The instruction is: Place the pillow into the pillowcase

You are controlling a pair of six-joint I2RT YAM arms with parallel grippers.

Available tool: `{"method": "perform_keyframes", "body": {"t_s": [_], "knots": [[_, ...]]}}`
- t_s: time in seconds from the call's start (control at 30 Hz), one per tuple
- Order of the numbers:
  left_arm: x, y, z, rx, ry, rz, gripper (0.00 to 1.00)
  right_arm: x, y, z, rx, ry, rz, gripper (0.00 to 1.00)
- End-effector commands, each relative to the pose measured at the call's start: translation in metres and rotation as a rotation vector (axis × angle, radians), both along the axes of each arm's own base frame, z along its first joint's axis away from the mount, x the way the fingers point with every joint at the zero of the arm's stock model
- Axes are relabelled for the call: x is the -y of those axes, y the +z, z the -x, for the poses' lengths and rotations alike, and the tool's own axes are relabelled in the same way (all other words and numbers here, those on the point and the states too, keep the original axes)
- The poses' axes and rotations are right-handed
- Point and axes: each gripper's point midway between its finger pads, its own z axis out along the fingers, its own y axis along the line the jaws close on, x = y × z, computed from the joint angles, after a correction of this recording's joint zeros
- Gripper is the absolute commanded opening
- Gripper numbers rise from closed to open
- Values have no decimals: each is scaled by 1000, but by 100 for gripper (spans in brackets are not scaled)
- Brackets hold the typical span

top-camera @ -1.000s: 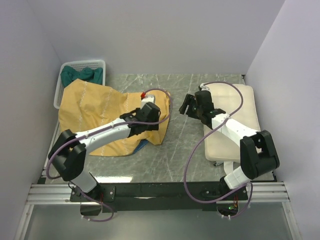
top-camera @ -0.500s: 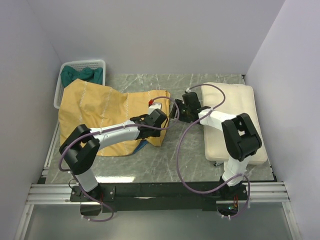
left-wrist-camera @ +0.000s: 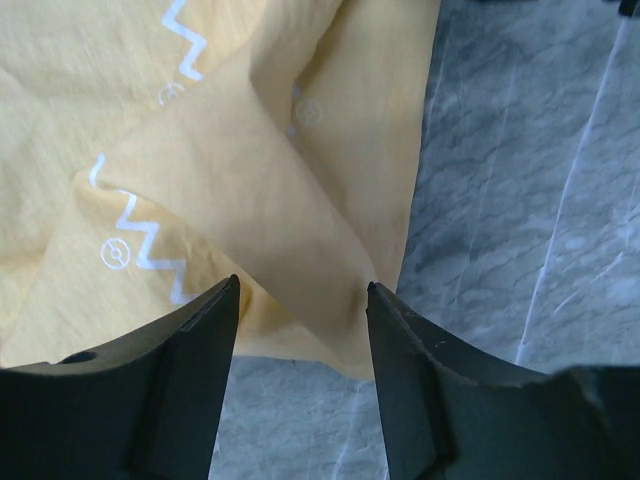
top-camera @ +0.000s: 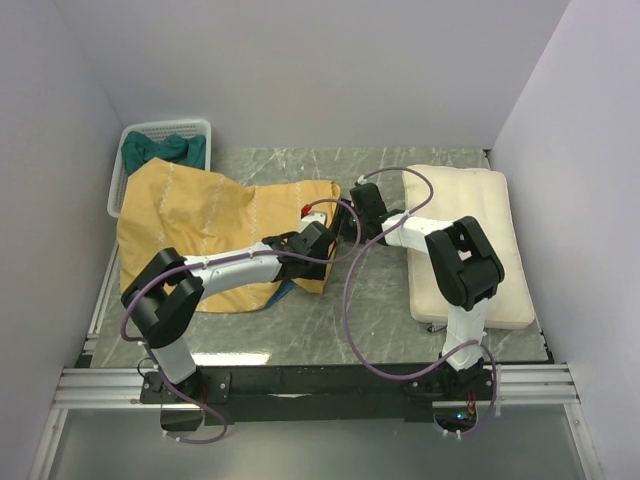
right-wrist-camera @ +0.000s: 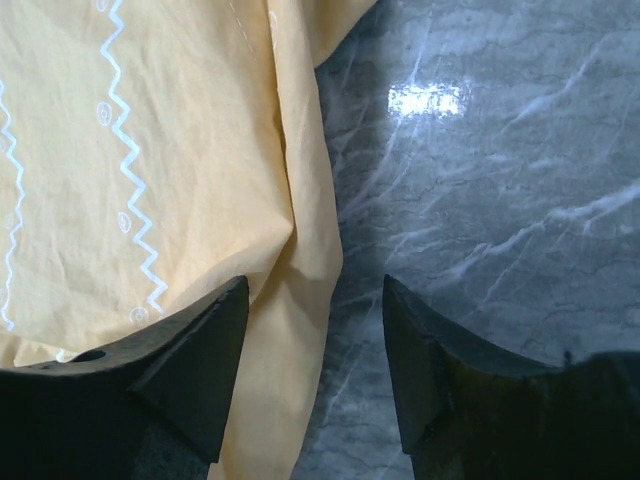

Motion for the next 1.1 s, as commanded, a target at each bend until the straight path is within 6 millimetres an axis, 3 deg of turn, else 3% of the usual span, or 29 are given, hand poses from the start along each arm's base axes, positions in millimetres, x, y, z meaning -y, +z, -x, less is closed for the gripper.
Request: {"method": "perform_keyframes", "body": {"t_s": [0.0,0.13,0.17,0.23,0.27,0.43,0.5,0.6,0.8,0.93,0.97,1.0,1.07], "knots": [[1,-2,5,-1,-3,-5,59,-3,7,-12,29,-23,-6,58],[5,-11,6,-4,5,-17,53,-6,9,-13,33,-21,-13,37],[6,-8,4,6,14,-16,34,-5,11,-14,36,-21,-14,34],[9,2,4,13,13,-1,19,-6,15,-16,49,-17,-14,26],[12,10,4,15,4,21,1,-6,20,-18,60,-17,-13,23],[21,80,12,69,-48,172,1,3,43,-26,112,-33,24,13],[21,107,20,86,-79,225,1,4,62,-28,142,-33,26,12],[16,133,30,99,-107,278,1,10,87,-30,184,-41,44,10],[1,167,46,103,-139,379,1,31,124,-28,253,-75,113,10],[-9,163,53,91,-149,366,1,37,126,-17,250,-64,146,9],[-10,149,58,59,-159,353,1,38,129,-13,260,-62,146,9],[-9,142,61,39,-167,350,1,43,112,-3,236,-63,171,9],[-4,118,74,-23,-203,370,1,47,110,7,245,-66,160,10]]}}
